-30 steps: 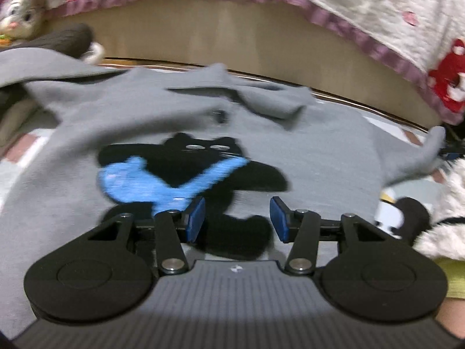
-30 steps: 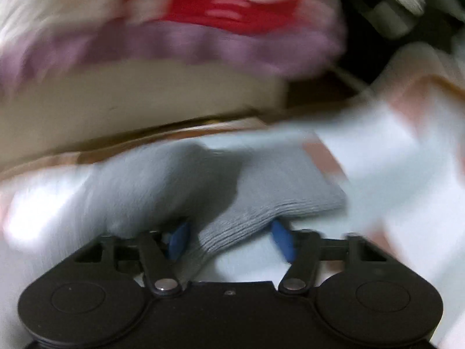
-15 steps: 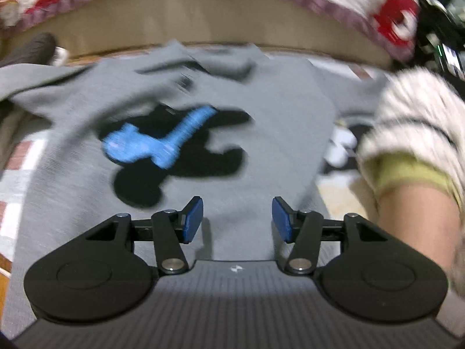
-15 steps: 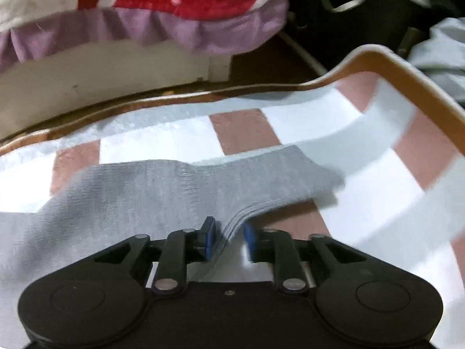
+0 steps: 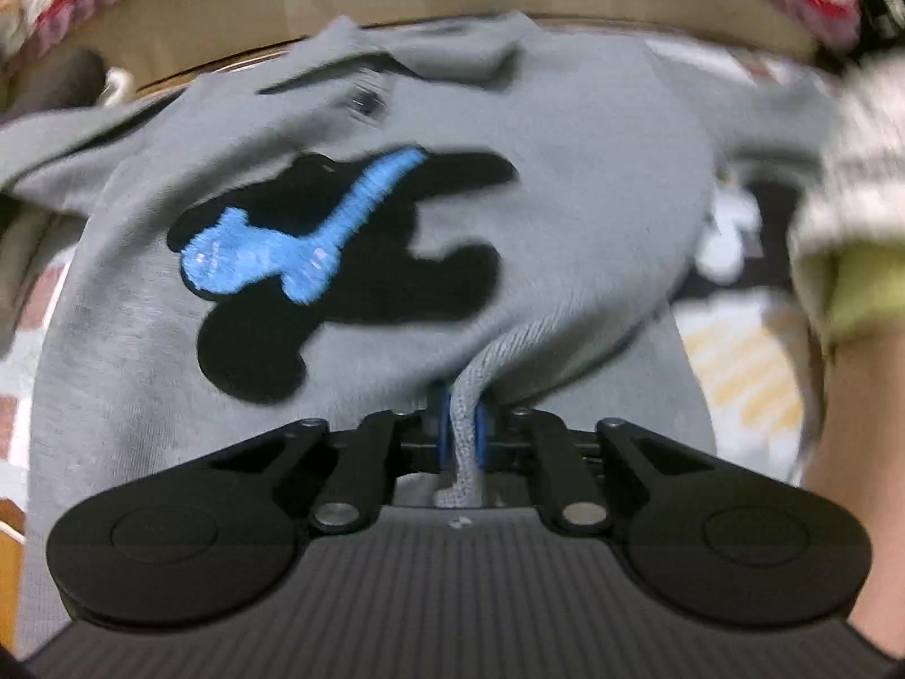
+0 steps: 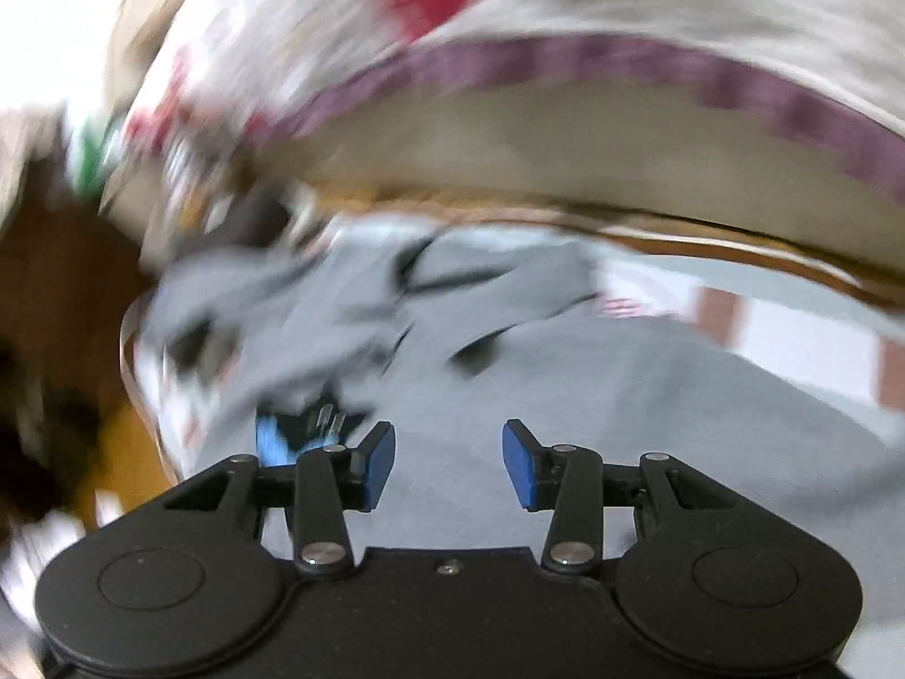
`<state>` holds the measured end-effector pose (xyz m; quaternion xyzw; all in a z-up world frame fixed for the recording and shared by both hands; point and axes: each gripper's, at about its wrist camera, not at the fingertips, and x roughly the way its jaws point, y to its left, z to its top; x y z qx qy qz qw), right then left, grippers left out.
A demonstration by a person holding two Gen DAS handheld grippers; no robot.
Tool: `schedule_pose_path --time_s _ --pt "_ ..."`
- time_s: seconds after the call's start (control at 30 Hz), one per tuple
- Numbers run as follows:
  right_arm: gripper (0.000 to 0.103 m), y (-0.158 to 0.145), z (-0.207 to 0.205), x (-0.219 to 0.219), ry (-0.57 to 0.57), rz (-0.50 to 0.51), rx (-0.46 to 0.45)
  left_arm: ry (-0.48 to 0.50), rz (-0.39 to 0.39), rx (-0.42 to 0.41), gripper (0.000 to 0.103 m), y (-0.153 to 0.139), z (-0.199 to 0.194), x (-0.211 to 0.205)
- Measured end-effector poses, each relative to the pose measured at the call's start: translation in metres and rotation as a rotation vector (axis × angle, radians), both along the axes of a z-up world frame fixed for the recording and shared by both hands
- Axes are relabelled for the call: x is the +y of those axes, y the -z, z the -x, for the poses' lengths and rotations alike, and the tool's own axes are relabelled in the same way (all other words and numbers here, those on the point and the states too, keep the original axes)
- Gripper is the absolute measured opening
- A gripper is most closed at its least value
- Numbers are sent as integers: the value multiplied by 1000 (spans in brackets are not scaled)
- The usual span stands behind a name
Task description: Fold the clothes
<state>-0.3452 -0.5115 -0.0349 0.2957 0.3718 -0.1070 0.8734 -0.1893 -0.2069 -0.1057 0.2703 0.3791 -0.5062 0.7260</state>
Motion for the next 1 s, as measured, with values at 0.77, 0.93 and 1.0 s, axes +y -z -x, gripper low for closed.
schedule_pose_path --time_s 0.77,0.93,1.0 --pt "0 103 -139 47 -349 74 300 -70 140 131 43 -41 18 20" --pt "0 112 -140 40 -278 48 317 -2 110 221 48 -15 35 -3" --pt "0 112 -139 37 -264 15 318 9 80 255 48 0 38 -16"
